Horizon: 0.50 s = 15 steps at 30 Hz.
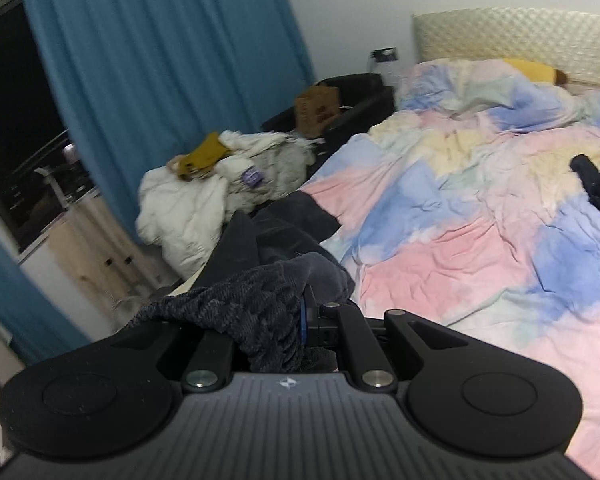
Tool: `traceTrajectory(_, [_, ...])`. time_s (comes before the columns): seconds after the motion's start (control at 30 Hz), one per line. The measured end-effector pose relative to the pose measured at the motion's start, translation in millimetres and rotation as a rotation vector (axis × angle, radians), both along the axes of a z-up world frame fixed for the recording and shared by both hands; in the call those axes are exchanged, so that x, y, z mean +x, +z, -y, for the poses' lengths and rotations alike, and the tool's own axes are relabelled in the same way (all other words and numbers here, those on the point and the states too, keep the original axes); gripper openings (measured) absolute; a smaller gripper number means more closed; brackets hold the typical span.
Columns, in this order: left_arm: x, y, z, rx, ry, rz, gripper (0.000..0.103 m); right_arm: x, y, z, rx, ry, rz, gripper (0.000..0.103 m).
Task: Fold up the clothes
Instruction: 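Lift the trousers by the cuffs with both grippers and lay them out flat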
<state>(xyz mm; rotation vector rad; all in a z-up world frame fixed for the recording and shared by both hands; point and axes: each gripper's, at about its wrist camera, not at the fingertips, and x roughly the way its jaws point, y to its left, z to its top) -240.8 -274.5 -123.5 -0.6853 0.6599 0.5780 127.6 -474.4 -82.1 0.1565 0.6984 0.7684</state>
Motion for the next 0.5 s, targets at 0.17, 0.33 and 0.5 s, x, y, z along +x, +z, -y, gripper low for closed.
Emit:
traceTrajectory(0.17, [-12.0, 5.1, 104.8, 0.016, 0.019, -0.026, 0.007, 12.2, 0.2, 59.8, -0.008, 0.099, 0.02, 0.01])
traceTrajectory(0.33, [-5.2, -0.2, 198.6, 0.011, -0.01, -0.056, 0.007, 25.5, -6.4, 117.4, -0.003, 0.146, 0.024, 0.01])
traceTrajectory(0.5, [19.2, -25.2, 264.8, 0.004, -0.058, -0.105, 0.007, 44.7, -30.4, 169.4, -0.038, 0.152, 0.008, 0.01])
